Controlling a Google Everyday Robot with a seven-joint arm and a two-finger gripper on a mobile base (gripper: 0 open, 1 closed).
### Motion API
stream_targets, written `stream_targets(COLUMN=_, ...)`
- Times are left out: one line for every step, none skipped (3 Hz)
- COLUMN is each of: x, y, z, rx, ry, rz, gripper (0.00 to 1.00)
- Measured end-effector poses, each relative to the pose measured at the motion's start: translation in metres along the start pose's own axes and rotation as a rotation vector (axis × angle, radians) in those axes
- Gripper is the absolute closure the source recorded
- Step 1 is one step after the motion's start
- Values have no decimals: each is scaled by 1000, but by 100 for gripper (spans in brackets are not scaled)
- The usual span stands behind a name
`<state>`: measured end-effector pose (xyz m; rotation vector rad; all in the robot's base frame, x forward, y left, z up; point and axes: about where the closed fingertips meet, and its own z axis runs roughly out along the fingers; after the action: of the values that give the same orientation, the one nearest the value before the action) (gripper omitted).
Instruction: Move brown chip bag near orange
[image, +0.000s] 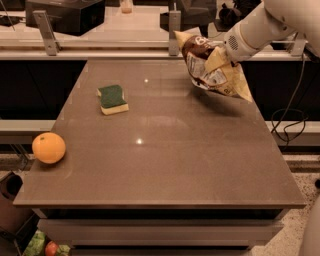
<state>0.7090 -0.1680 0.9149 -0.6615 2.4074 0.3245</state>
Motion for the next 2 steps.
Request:
stream_targets(x=0, y=12, z=-22, rx=-36, ry=-28, rz=-30, gripper=100)
stream_targets(x=11, y=46, z=-58, rx=-36, ry=-29, rz=-66, gripper=100)
